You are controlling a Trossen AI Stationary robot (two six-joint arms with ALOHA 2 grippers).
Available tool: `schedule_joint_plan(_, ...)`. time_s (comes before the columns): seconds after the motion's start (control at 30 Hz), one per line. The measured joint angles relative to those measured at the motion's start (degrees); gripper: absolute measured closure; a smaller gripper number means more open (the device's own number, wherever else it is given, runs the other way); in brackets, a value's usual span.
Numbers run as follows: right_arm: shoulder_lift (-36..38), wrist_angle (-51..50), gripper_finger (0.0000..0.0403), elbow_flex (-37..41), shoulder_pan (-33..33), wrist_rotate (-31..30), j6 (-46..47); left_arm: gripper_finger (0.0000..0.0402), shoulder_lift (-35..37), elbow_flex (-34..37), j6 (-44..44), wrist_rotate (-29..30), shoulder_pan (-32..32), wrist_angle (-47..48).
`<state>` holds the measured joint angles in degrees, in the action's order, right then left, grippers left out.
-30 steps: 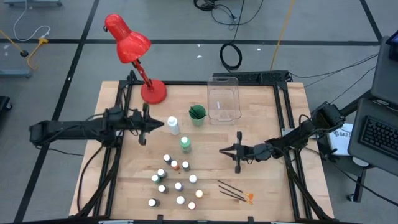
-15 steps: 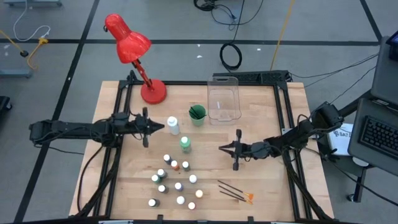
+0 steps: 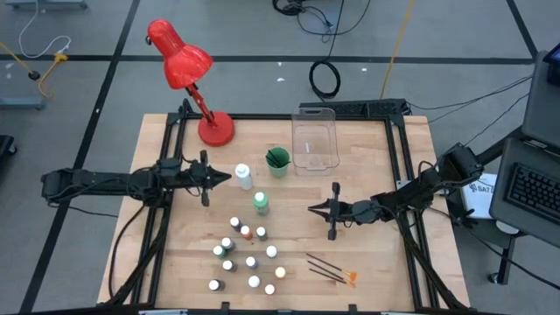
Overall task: Pick & Place Paint Supplies
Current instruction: Put the orange paint brush into the green cup
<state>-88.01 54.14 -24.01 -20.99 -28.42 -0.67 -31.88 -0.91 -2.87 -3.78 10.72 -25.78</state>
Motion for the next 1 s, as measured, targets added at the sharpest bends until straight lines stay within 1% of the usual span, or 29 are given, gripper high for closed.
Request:
schedule_joint_plan(0.13, 0.0, -0.1, 0.0390, 0.0, 0.0, 0.0, -0.1, 0.0384, 0.0, 0.0, 0.0, 0.4, 0.0, -0.6)
schedule_joint_plan(0.3, 0.0, -1.5, 0.0390, 0.0, 0.0, 0.0, -1.0, 0.0398, 0.0, 0.0, -0.9, 0.4, 0.0, -2.1)
schedule_joint_plan(0.43, 0.0, -3.6, 0.0390, 0.0, -0.5, 0.0, 0.9, 0.0396, 0.0, 0.0, -0.7, 0.8, 0.0, -2.1)
schedule_joint_plan(0.47, 0.2, -3.7, 0.0390, -0.3, -1.4, -0.8, 1.7, 0.0392, 0.0, 0.0, -0.4, 0.8, 0.0, -2.1)
schedule_joint_plan(0.53, 1.2, -6.9, 0.0391, -2.9, -5.4, -5.4, 0.9, 0.0385, 0.0, 0.0, 0.0, 0.8, 0.0, -2.1)
schedule_joint_plan(0.57, 1.8, -10.3, 0.0393, -5.5, -8.1, -8.6, -0.2, 0.0382, 0.0, 0.0, 0.0, 0.8, 0.0, -2.1)
schedule_joint_plan(0.6, 2.5, -15.8, 0.0396, -8.5, -10.9, -12.0, -0.7, 0.0380, 0.0, 0.0, 0.0, 0.8, 0.0, -2.1)
schedule_joint_plan(0.67, 3.3, -31.9, 0.0401, -16.4, -16.3, -18.9, 1.3, 0.0379, 0.0, 0.0, -0.1, 0.8, 0.0, -2.1)
schedule_joint_plan(0.7, 3.3, -40.9, 0.0401, -20.9, -18.6, -21.5, 4.4, 0.0379, 0.0, 0.0, -0.6, 0.8, 0.0, -2.1)
schedule_joint_plan(0.77, 2.9, -58.8, 0.0401, -30.2, -22.5, -23.6, 13.6, 0.0382, 0.0, 0.0, -1.1, 0.8, 0.0, -2.1)
schedule_joint_plan(0.8, 2.3, -66.8, 0.0402, -34.7, -23.9, -23.1, 19.4, 0.0385, 0.0, 0.0, -1.1, 0.8, 0.0, -1.9)
schedule_joint_plan(0.83, 1.5, -74.0, 0.0402, -38.6, -24.9, -21.2, 24.9, 0.0388, 0.0, 0.0, -1.2, 0.8, 0.0, -1.7)
schedule_joint_plan(0.9, -0.2, -86.2, 0.0402, -44.3, -26.7, -14.9, 35.3, 0.0394, 0.0, 0.0, -1.2, 0.8, 0.0, -1.7)
schedule_joint_plan(0.97, -1.4, -93.1, 0.0402, -46.7, -28.1, -7.2, 43.8, 0.0399, 0.0, 0.0, -1.1, 0.8, 0.0, -1.6)
schedule_joint_plan(1.0, -1.6, -94.7, 0.0402, -46.8, -28.5, -3.1, 47.5, 0.0400, 0.0, 0.0, -0.9, 0.8, 0.0, -1.6)
